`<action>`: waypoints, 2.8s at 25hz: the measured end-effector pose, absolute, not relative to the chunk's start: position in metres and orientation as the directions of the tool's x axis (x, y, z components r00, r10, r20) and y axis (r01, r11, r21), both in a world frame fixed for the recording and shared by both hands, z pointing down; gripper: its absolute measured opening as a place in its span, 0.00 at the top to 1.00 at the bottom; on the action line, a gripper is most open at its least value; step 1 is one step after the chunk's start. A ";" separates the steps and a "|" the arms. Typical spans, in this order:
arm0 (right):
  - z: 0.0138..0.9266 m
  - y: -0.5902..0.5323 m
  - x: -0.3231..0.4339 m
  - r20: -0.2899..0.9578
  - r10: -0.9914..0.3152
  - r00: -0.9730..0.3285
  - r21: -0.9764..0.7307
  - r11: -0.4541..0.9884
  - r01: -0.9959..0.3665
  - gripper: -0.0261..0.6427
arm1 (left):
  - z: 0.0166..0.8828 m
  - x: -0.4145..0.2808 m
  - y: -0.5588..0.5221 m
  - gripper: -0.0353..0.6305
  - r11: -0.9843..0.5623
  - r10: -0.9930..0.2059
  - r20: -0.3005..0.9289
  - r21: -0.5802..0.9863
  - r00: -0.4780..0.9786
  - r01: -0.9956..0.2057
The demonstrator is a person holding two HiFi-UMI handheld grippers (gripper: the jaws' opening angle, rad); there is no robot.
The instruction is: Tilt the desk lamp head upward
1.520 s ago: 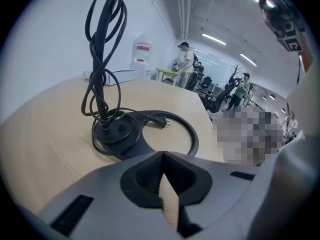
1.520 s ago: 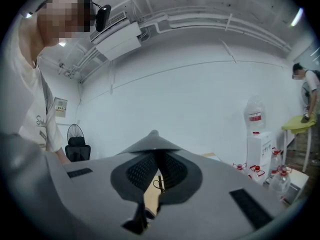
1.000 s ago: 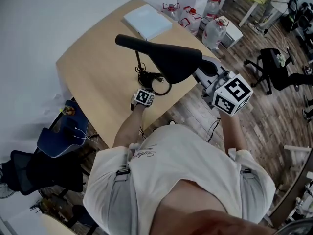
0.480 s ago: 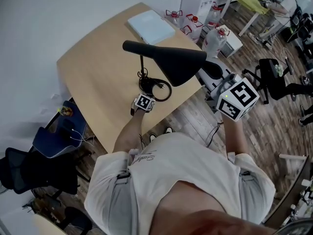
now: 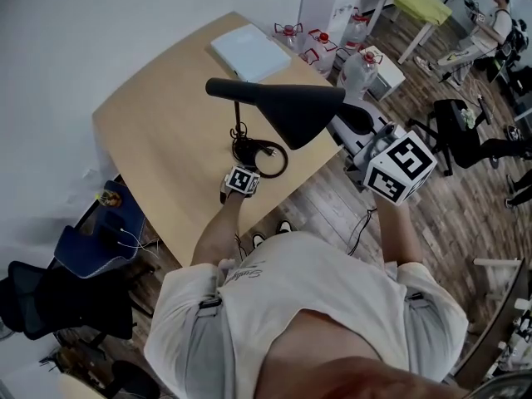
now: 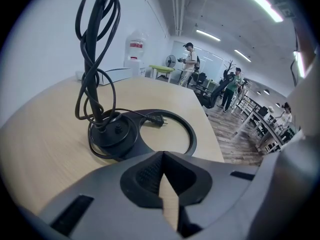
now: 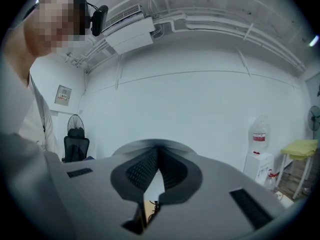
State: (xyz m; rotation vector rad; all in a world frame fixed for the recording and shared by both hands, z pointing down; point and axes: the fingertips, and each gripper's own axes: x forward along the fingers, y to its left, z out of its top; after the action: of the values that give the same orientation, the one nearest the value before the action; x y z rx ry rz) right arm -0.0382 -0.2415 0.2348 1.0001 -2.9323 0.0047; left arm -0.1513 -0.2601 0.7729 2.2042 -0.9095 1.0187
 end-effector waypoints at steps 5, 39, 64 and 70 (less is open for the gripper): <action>0.235 -0.239 -0.032 0.025 -0.628 -0.778 0.008 0.778 -0.628 0.97 | 0.772 -0.153 -0.263 0.92 -0.575 -0.378 0.791 0.207 0.481 -0.792; 0.418 -0.185 -0.033 0.066 -0.783 -0.619 -0.025 0.619 -0.785 0.97 | 0.447 -0.167 -0.186 0.92 -0.601 -0.778 0.196 0.042 0.597 -0.798; 0.447 -0.157 -0.092 0.118 -0.723 -0.681 0.015 0.687 -0.727 0.97 | 0.447 -0.201 -0.160 0.92 -0.579 -0.806 0.149 0.011 0.573 -0.816; 0.452 -0.162 -0.094 0.123 -0.715 -0.688 0.004 0.694 -0.720 0.97 | 0.450 -0.198 -0.164 0.92 -0.593 -0.794 0.153 0.013 0.588 -0.805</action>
State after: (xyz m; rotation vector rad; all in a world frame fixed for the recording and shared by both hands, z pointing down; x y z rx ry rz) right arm -0.0943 -0.1615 0.4520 1.1844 -2.7841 0.0675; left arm -0.1984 -0.1637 0.4498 2.7272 -1.3758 0.2005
